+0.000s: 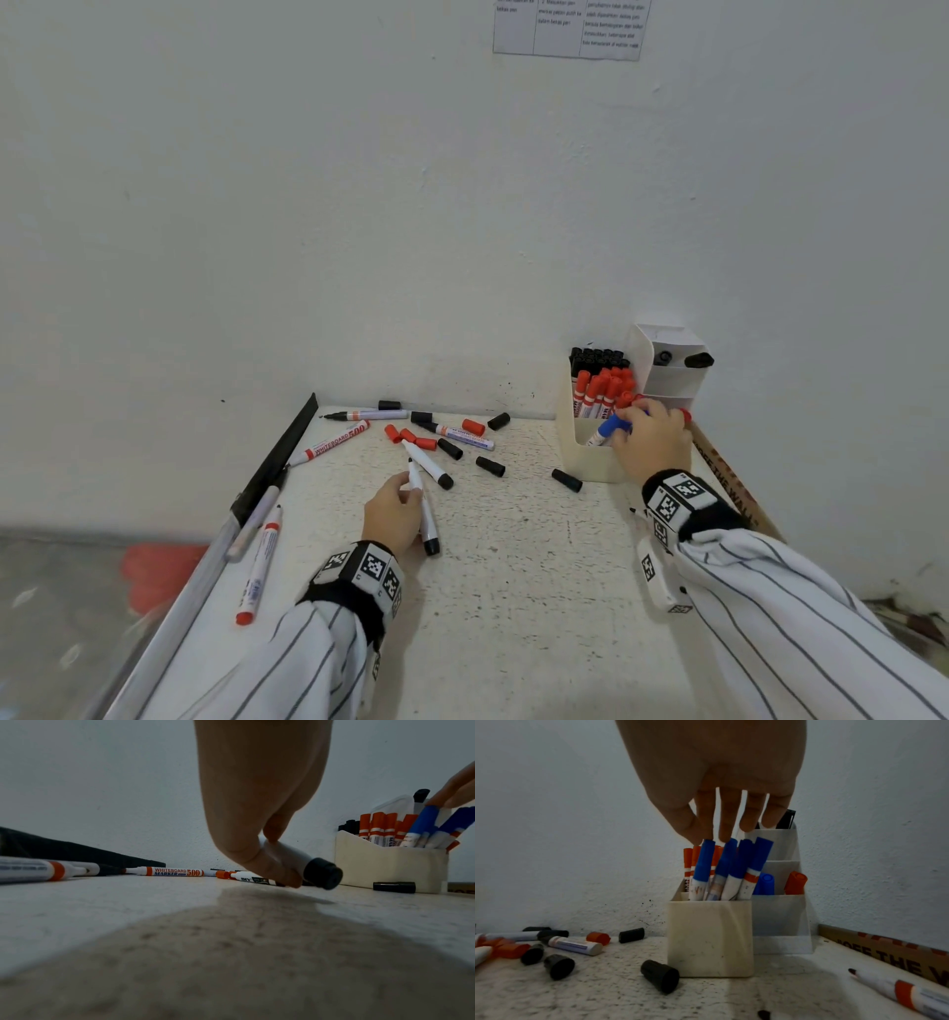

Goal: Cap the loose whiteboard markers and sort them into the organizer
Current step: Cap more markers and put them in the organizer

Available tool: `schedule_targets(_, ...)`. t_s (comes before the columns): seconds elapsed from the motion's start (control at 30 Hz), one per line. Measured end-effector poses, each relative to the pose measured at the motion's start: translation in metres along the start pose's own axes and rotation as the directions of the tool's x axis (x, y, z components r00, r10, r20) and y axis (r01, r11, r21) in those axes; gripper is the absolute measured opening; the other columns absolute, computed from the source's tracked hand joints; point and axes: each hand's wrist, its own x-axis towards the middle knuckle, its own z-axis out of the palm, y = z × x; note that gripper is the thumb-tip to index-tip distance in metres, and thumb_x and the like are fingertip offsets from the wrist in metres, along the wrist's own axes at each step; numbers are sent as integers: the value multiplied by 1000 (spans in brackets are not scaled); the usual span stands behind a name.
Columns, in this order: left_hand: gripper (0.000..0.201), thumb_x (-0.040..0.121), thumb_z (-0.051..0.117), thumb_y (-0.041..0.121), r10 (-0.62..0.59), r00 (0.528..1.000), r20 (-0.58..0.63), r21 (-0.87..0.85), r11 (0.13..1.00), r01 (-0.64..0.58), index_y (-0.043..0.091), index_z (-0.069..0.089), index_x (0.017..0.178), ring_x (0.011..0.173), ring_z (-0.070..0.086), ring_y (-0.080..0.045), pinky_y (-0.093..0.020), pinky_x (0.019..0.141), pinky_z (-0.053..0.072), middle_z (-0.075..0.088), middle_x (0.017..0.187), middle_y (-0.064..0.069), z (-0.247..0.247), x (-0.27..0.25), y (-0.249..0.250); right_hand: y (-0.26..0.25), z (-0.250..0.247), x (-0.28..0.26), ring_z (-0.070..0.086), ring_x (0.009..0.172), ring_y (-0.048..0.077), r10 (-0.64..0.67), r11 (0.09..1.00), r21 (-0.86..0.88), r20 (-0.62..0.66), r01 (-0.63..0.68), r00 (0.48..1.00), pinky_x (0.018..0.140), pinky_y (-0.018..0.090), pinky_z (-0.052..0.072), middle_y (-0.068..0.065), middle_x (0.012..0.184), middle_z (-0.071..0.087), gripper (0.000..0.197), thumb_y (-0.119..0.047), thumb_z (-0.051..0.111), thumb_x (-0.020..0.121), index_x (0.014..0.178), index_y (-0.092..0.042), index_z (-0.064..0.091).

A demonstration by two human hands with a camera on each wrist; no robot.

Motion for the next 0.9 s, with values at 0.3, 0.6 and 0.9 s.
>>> schedule_targets(0.3, 36, 97, 44, 21, 71, 997, -15, 59, 996, -70, 14, 44, 132, 95, 51, -16, -29, 87, 45, 57, 121, -10, 5, 0, 0, -31, 28, -19, 54, 102, 17, -260, 925, 352, 322, 140, 910, 94, 25, 41, 5, 110, 60, 20, -7, 51, 87, 103, -11, 63)
schedule_targets(0.6, 37, 97, 45, 19, 12, 995, -95, 49, 999, -7, 10, 43, 133, 109, 55, -25, -32, 92, 44, 58, 120, -13, 2, 2, -1, -31, 60, -29, 29, 135, 24, -65, 994, 105, 692, -11, 719, 110, 33, 29, 8, 148, 23, 58, -19, 51, 89, 143, -13, 31)
schedule_targets(0.9, 36, 97, 44, 19, 26, 996, -90, 79, 997, -19, 12, 43, 132, 107, 55, -23, -30, 89, 44, 58, 119, -11, 0, 4, -1, -42, 77, -20, 34, 133, 21, -200, 974, 211, 639, 81, 743, 109, 26, 25, 7, 145, 35, 50, -16, 53, 88, 136, -8, 44)
